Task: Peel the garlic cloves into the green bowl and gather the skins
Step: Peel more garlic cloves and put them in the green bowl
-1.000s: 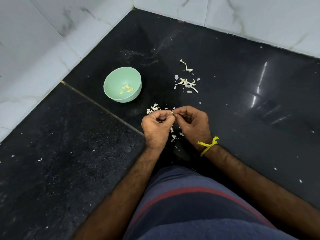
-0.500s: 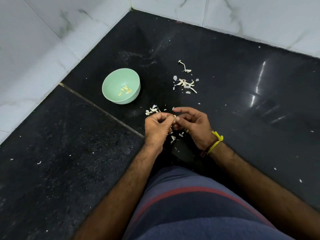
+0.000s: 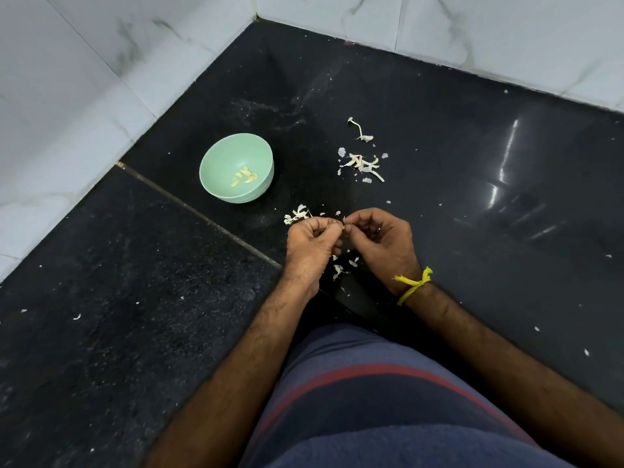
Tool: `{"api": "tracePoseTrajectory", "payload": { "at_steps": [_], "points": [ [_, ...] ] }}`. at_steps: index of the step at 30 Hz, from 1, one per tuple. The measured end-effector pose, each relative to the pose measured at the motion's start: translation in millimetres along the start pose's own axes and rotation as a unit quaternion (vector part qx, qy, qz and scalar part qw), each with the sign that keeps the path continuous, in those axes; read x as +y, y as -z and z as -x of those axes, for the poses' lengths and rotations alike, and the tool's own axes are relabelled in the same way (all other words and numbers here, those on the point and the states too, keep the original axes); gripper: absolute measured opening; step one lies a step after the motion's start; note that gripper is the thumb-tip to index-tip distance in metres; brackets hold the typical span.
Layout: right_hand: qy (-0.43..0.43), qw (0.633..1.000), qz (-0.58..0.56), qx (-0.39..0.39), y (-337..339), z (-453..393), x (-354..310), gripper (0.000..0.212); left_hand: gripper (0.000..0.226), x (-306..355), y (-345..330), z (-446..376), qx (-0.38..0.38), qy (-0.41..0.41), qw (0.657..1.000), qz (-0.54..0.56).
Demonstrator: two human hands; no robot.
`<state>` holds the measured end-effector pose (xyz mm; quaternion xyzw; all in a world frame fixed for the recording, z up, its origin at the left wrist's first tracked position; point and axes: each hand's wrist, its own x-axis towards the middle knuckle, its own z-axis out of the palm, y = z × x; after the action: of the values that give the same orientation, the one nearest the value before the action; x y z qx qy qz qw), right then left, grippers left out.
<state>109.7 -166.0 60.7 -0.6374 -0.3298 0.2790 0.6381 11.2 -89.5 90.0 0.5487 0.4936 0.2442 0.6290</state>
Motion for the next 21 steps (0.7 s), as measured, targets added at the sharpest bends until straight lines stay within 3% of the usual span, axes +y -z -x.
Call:
{"api": "tracePoseTrajectory", "payload": {
  "at_steps": [4,10,15,21],
  "points": [
    [-0.01,0.998,-0.04,0.036,4,-4,-3,0.01,0.013,-4,1,-1,0.019,-0.007,1.0,0.005],
    [-0.036,0.996,-0.08,0.001,3,-1,-4,0.011,0.021,-2,4,0,-0.003,-0.033,0.999,0.008],
    [-0.056,0.994,-0.097,-0.007,5,-4,-6,0.013,0.014,-8,10,0,-0.008,-0.117,0.993,-0.024],
    [-0.101,0.986,-0.125,-0.047,5,-2,-5,0.011,0.003,-13,15,-4,-0.007,-0.147,0.987,-0.067]
  ]
}}
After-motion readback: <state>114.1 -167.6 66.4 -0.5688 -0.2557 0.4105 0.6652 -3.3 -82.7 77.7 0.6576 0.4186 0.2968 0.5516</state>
